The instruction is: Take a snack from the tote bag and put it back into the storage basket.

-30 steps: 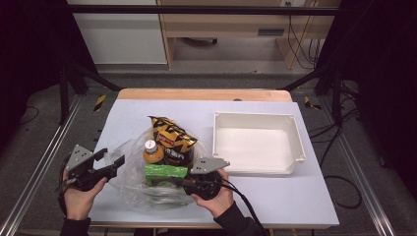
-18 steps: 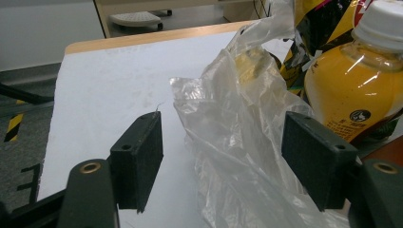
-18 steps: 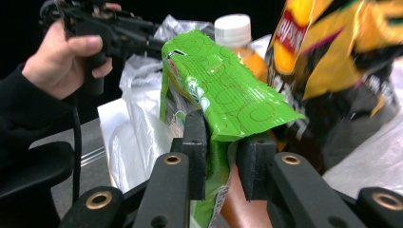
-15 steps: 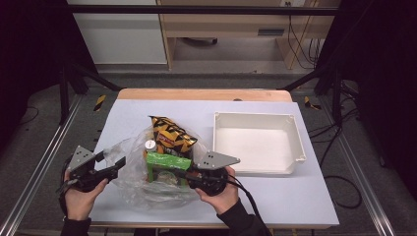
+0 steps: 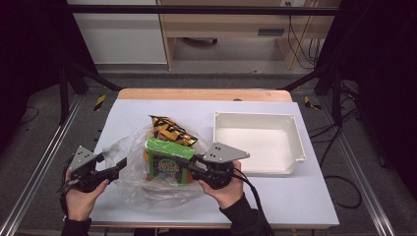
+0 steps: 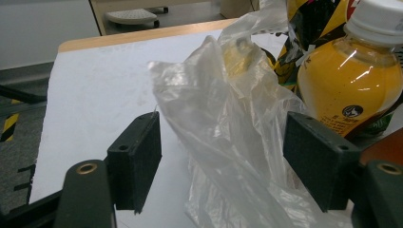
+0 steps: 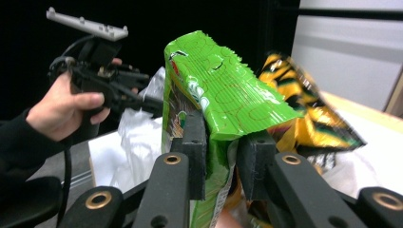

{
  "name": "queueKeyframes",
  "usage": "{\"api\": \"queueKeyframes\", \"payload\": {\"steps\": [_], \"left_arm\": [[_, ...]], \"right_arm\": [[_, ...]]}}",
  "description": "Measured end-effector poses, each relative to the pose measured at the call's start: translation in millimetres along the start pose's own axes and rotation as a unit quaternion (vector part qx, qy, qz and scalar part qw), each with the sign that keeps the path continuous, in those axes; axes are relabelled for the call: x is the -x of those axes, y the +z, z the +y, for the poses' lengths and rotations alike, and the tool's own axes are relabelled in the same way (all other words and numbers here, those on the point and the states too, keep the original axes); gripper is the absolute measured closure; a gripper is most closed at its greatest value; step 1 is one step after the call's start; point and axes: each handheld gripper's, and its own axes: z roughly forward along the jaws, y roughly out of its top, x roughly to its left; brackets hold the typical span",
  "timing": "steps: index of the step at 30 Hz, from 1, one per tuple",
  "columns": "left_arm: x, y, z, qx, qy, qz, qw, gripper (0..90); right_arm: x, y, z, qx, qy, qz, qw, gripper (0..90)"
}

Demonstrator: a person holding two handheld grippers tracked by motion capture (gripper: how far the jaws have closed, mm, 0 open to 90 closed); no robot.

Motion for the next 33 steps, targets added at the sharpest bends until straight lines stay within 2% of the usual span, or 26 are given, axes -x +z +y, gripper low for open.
{"api": "queueKeyframes", "payload": {"steps": [17,26,33], "left_arm": [[0.6,0.7,-1.1,-0.003,0.001,-0.001,1.0000,28.1],[-0.1,-1.0,-0.8,0.001,0.000,0.000,1.0000,27.9],[-0.5,-3.4,0.2,0.009,-0.001,0.001,1.0000,26.8]], "right_arm": [[1.9,-8.9,29.1,0.039,-0.012,-0.018,0.9990,75.3],[4.4,-25.7,43.8,0.056,-0.014,-0.022,0.9981,75.2],[12.3,-44.5,56.1,0.068,-0.016,-0.036,0.9969,75.2]]}}
